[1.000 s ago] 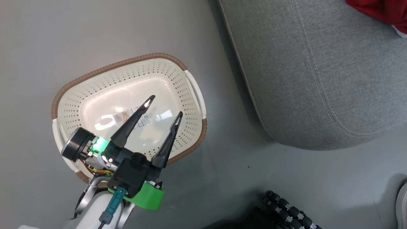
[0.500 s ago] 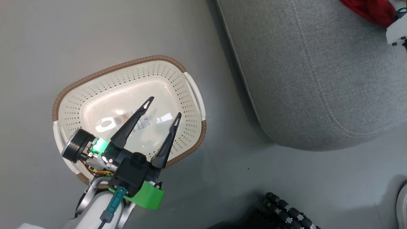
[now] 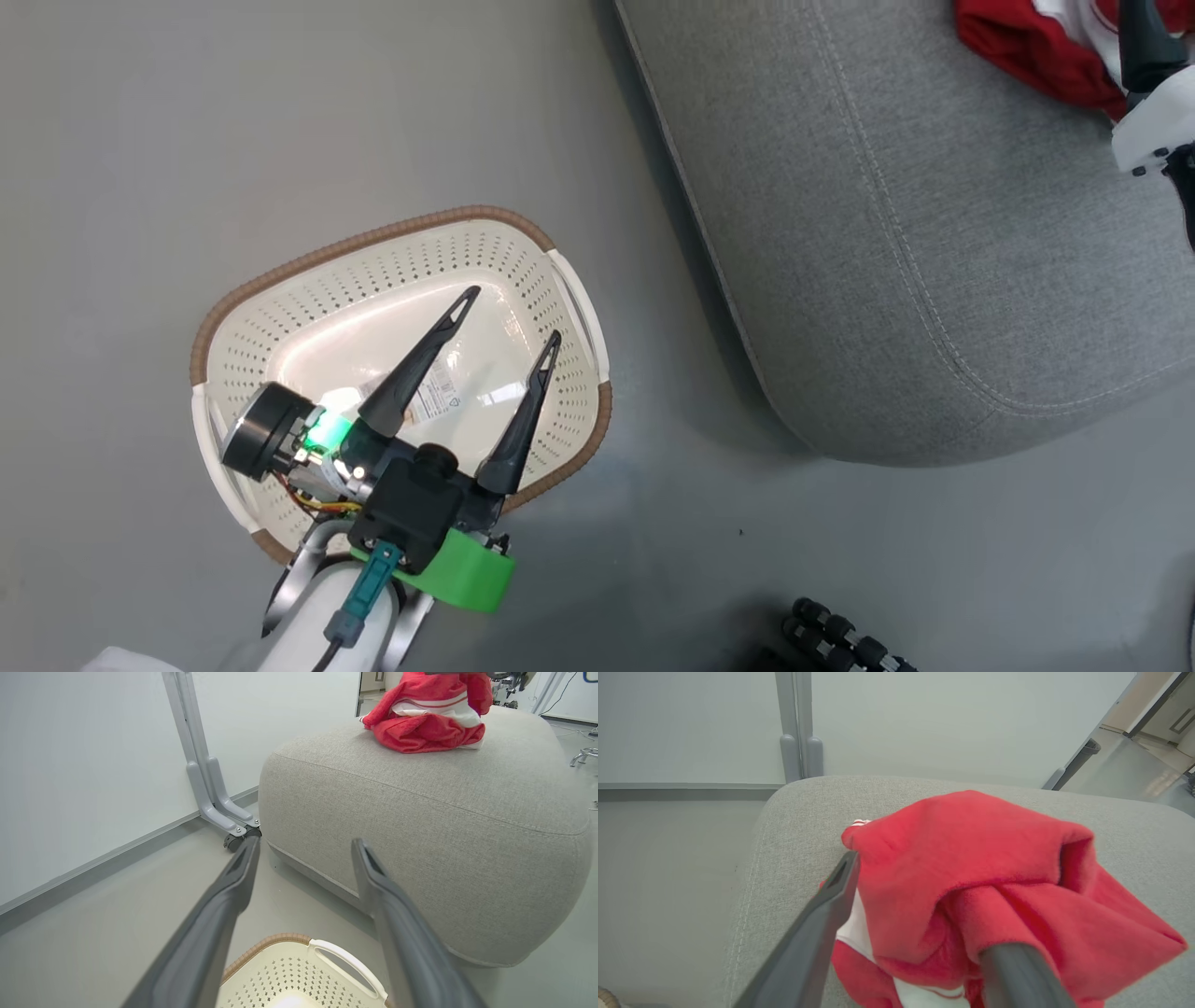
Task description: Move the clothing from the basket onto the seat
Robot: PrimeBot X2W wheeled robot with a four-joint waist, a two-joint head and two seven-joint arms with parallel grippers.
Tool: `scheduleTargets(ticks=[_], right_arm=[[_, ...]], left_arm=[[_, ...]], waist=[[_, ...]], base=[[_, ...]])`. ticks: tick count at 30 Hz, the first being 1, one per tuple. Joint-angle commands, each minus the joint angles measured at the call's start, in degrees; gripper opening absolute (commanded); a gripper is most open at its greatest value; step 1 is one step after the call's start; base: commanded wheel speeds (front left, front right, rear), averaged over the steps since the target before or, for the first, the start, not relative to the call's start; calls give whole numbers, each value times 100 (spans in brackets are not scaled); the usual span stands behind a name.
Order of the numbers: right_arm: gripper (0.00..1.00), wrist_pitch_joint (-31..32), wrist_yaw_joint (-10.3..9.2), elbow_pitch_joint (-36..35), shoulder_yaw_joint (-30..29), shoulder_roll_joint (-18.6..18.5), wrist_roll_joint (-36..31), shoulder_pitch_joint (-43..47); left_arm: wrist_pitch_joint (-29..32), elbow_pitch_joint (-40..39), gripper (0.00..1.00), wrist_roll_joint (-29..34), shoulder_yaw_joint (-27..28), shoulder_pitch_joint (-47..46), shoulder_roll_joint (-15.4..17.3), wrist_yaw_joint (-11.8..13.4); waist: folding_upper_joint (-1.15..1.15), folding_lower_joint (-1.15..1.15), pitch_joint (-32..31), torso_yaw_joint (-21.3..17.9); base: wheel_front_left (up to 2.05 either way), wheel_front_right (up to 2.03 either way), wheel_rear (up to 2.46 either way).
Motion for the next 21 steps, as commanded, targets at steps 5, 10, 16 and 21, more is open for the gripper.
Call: scheduleTargets(ticks=[5, 10, 16, 21], right_arm=[[100, -18, -10, -219, 124, -125, 68, 251], [100, -18, -10, -411, 310, -234, 72, 532], [100, -18, -10, -772, 143, -376, -59, 822], [100, -18, -10, -1704, -401, -443, -345, 1311]], left_arm=[[0, 48, 100, -114, 56, 178, -220, 49], [0, 58, 100, -141, 174, 392, -413, 73], [0, -33, 100, -151, 467, 618, -591, 155], [0, -134, 100, -118, 683, 716, -720, 122]], waist=[[0, 0, -742, -58], [0, 0, -1243, -107], [0, 0, -1647, -126], [0, 0, -1871, 2]], base=[[0, 0, 0], [0, 0, 0], [0, 0, 0], [0, 0, 0]])
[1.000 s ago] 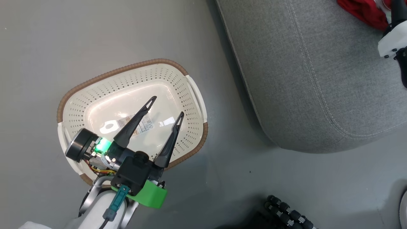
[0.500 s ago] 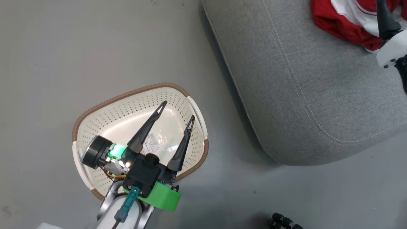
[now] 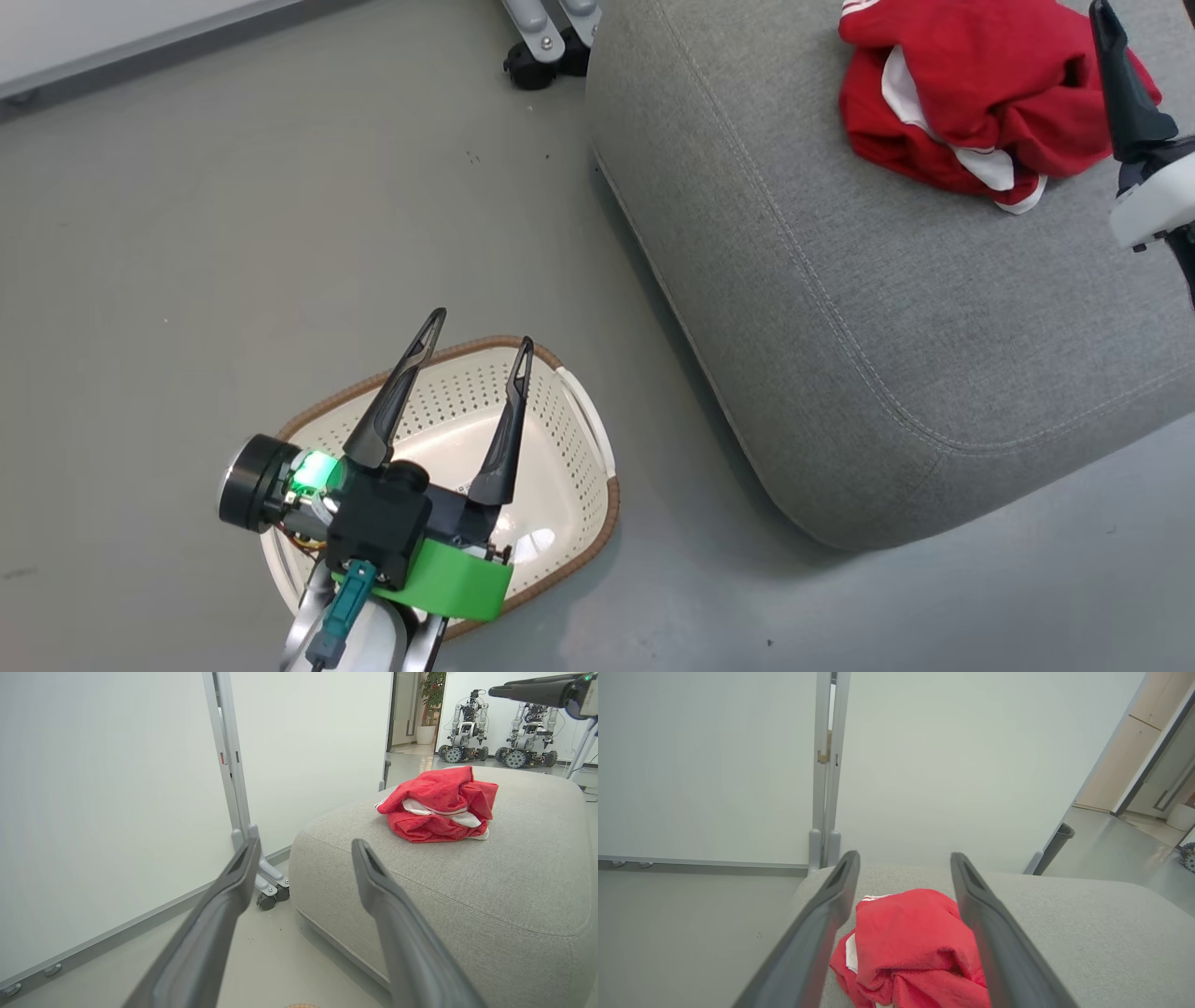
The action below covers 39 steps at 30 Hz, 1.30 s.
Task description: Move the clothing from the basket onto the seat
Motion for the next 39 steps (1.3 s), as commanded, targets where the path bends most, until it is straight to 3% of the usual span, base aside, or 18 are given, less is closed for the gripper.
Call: scheduleTargets(ticks=[1, 10, 16, 22, 39], right_arm=[[100, -18, -10, -264, -202, -7, -133, 197], [100, -18, -10, -2539, -1672, 618, -829, 1700], [100, -18, -9, -3591, -2011, 1192, -1429, 2737], [100, -18, -9, -3999, -1936, 1744, -1639, 3545], [100, -18, -9, -4042, -1939, 2717, -1983, 4712]], left_arm=[[0, -34, 100, 51, 49, 100, -36, -6], [0, -85, 100, 72, 249, 367, -228, -37], [0, -106, 100, 91, 365, 519, -296, -97], [0, -113, 100, 94, 521, 668, -353, -98], [0, -49, 100, 94, 936, 1174, -427, -99]], waist=[[0, 1, -223, 110], [0, 1, -495, 495], [0, 1, -685, 850], [0, 1, -888, 1315], [0, 1, -1289, 2818]], base=[[0, 0, 0], [0, 0, 0], [0, 0, 0], [0, 0, 0], [0, 0, 0]])
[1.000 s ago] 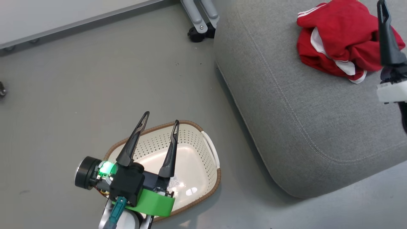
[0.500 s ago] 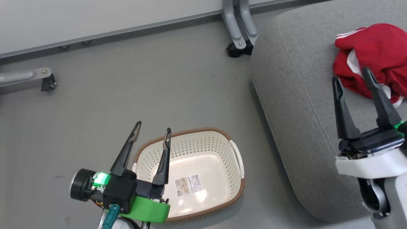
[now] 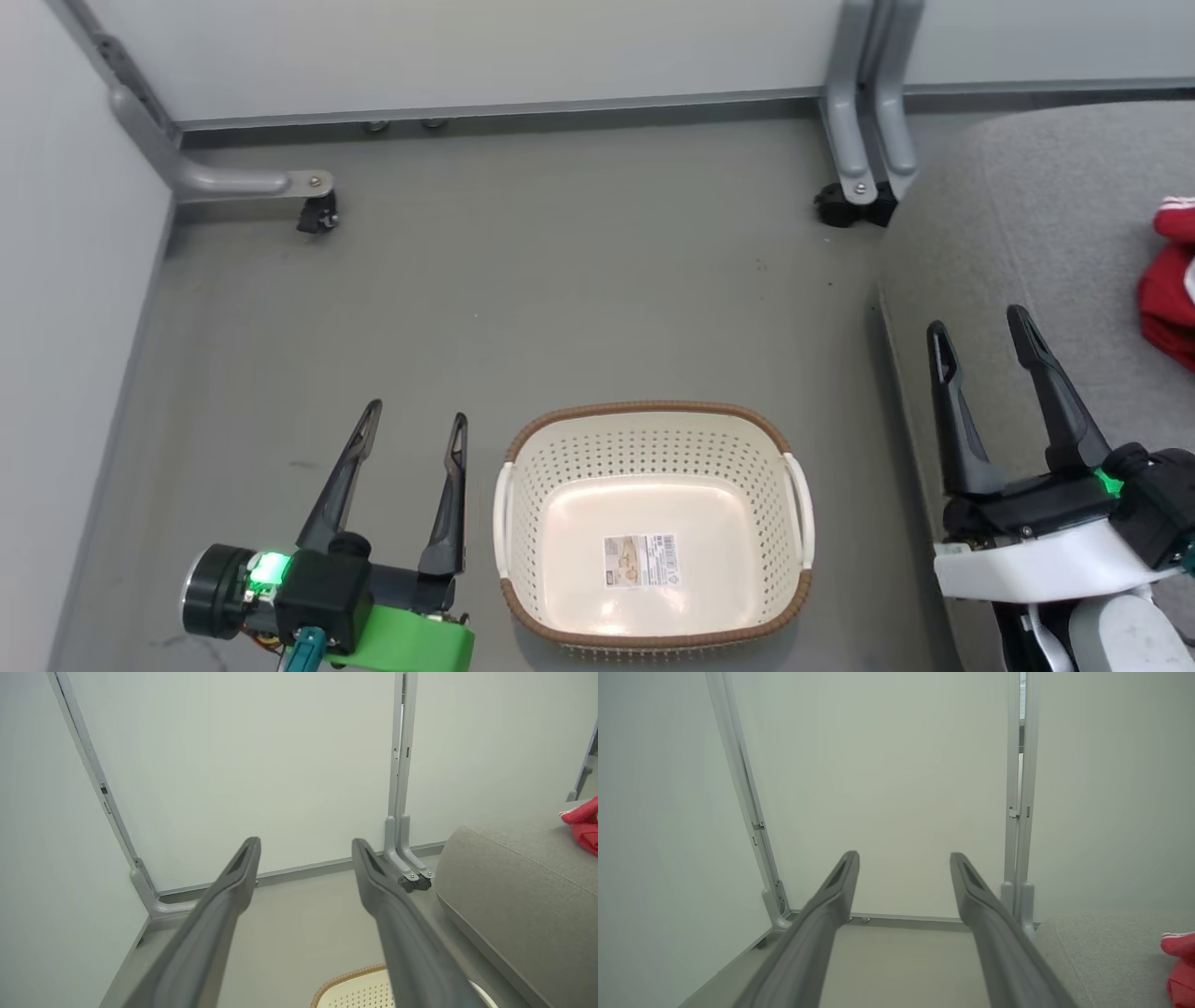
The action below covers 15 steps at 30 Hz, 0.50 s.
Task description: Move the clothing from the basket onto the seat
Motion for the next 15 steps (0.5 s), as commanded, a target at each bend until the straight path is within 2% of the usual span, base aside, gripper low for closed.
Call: scheduleTargets(ticks=[1, 8, 15], right_arm=[[100, -18, -9, 47, -46, 3, -33, 155], [100, -18, -10, 130, -180, 319, -74, 491], [100, -18, -9, 260, -185, 461, -119, 665]], left_arm=[[0, 13, 100, -4, 64, 104, -6, 39], [0, 70, 100, -142, 364, 276, -45, 29], [0, 162, 100, -92, 475, 381, -61, -34]], waist=[[0, 0, -206, 467], [0, 0, -355, 804], [0, 0, -407, 799]], base=[[0, 0, 0], [0, 0, 0], [0, 0, 0]])
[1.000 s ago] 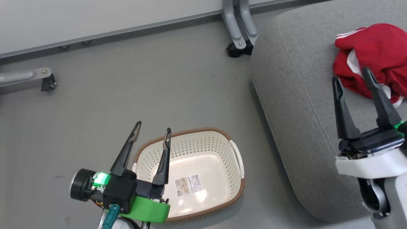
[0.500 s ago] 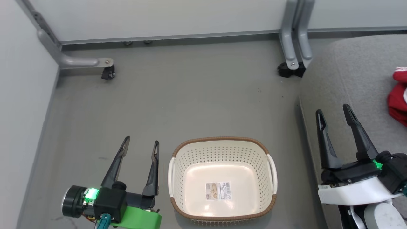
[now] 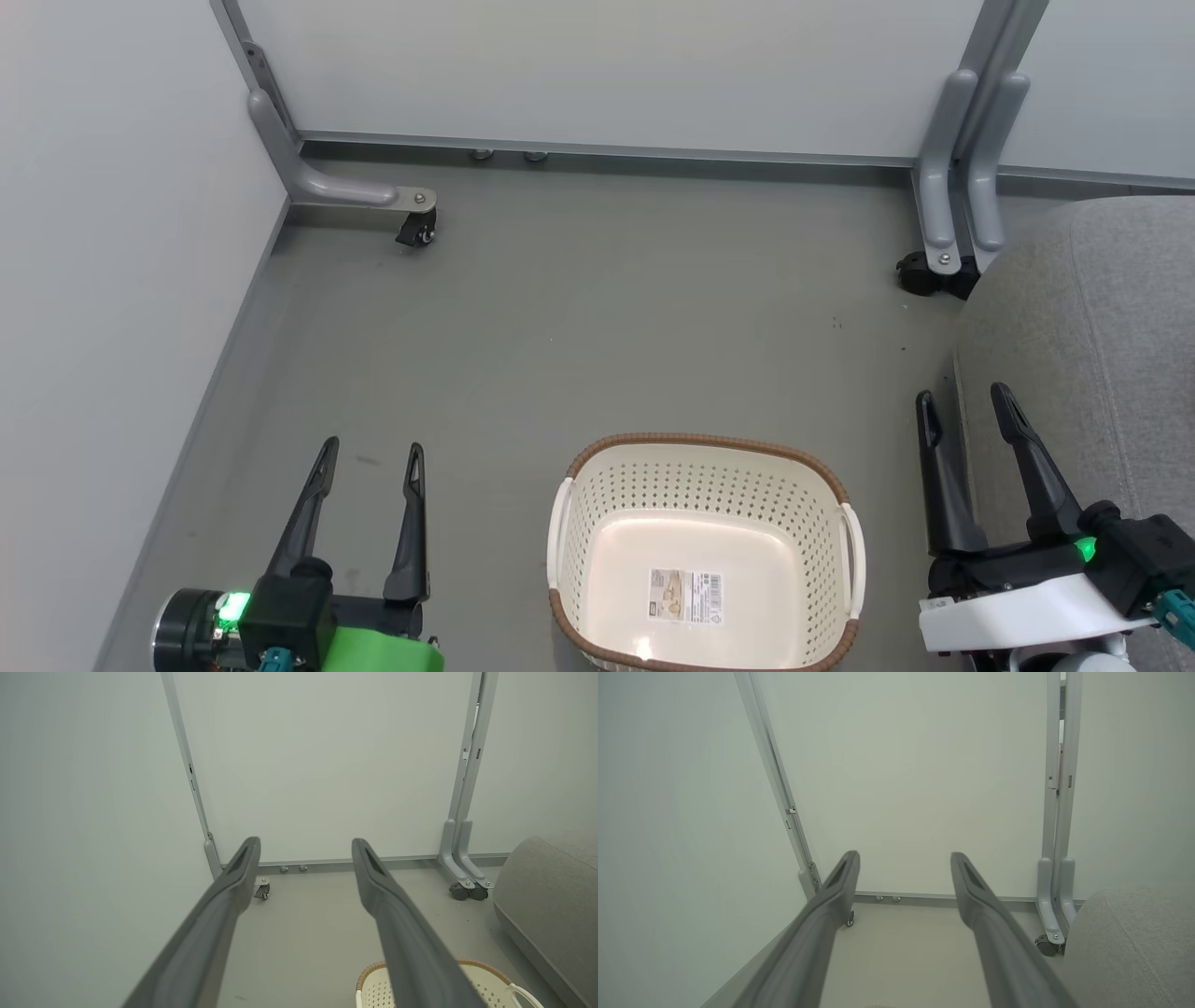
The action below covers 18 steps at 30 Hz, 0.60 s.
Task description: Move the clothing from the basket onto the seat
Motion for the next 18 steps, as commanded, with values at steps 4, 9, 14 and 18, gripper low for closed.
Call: scheduleTargets(ticks=[4, 9, 14, 18], right_arm=[[100, -17, -8, -33, -82, 43, -93, 43], [100, -16, -8, -66, -65, 61, -151, -51], [100, -16, -8, -76, -38, 76, -201, -112], [100, -16, -8, -49, -72, 88, -228, -121]], left_arm=[[0, 54, 100, 33, 30, 76, -8, -43], [0, 75, 100, -3, -45, -14, -10, -46], [0, 72, 100, -18, -120, -113, -10, -24], [0, 104, 100, -23, -125, -140, -9, 27]], waist=[[0, 0, -1, -87], [0, 0, 31, -210], [0, 0, 62, -377], [0, 0, 76, -468]], base=[[0, 0, 0], [0, 0, 0], [0, 0, 0], [0, 0, 0]])
